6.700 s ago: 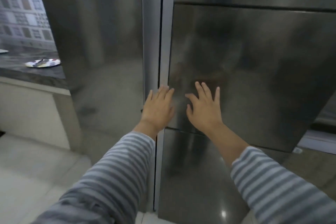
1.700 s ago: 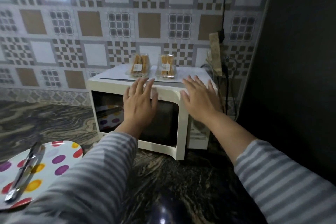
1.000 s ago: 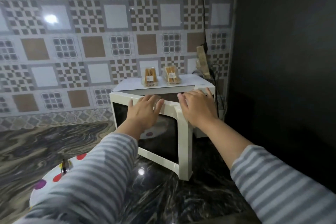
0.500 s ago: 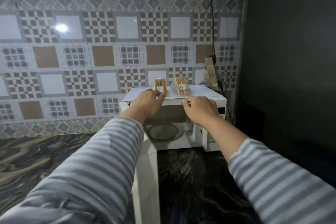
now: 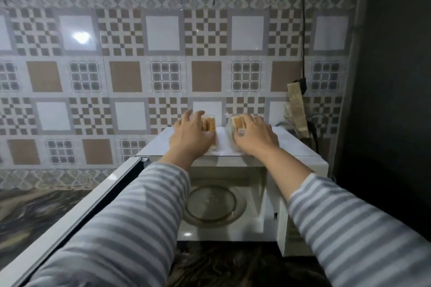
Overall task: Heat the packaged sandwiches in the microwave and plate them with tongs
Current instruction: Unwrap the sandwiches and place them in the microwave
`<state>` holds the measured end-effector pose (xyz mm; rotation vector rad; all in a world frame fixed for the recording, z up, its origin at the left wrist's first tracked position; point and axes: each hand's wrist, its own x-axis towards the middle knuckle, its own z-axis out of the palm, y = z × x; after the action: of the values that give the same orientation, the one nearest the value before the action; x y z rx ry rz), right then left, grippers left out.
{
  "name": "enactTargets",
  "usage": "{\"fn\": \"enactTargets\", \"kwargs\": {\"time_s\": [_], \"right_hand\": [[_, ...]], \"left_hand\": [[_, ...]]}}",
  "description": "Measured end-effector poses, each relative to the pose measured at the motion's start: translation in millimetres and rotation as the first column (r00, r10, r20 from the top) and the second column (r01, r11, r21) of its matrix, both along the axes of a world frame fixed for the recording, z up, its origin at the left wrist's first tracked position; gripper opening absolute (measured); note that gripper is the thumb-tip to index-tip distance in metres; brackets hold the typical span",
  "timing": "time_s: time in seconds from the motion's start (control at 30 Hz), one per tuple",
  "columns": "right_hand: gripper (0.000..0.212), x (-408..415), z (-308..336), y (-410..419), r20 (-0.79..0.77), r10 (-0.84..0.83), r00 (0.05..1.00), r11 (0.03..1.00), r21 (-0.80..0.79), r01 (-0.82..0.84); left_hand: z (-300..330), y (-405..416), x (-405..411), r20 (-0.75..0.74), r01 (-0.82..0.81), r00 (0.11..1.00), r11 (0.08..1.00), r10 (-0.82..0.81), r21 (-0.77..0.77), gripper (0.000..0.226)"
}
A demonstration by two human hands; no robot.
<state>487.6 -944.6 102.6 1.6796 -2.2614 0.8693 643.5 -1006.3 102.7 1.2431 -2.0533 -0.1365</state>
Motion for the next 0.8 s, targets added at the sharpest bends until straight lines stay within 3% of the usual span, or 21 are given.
{"fn": "enactTargets", "kwargs": {"time_s": [0.3, 0.6, 0.8], "right_hand": [[0.071, -20.9, -12.2, -46.6, 0.158, 0.057, 0.986, 0.998, -0.039, -0.052], [0.066, -7.4, -11.3, -10.8, 0.297, 0.057, 0.953, 0.985, -0.175, -0.004], [0.068, 16.5, -14.0, 48.8, 0.230, 0.054, 0.972, 0.977, -0.212, -0.004]], "left_hand": [[-10.7, -31.3, -30.2, -0.013, -0.063, 0.998, 0.981, 0.067, 0.185, 0.080], [-13.1, 6.5, -17.3, -0.146, -0.099, 0.983, 0.990, 0.113, 0.104, 0.079], [-21.9, 60.2, 12.0, -0.196, -0.085, 0.977, 0.996, 0.088, 0.025, 0.078]]}}
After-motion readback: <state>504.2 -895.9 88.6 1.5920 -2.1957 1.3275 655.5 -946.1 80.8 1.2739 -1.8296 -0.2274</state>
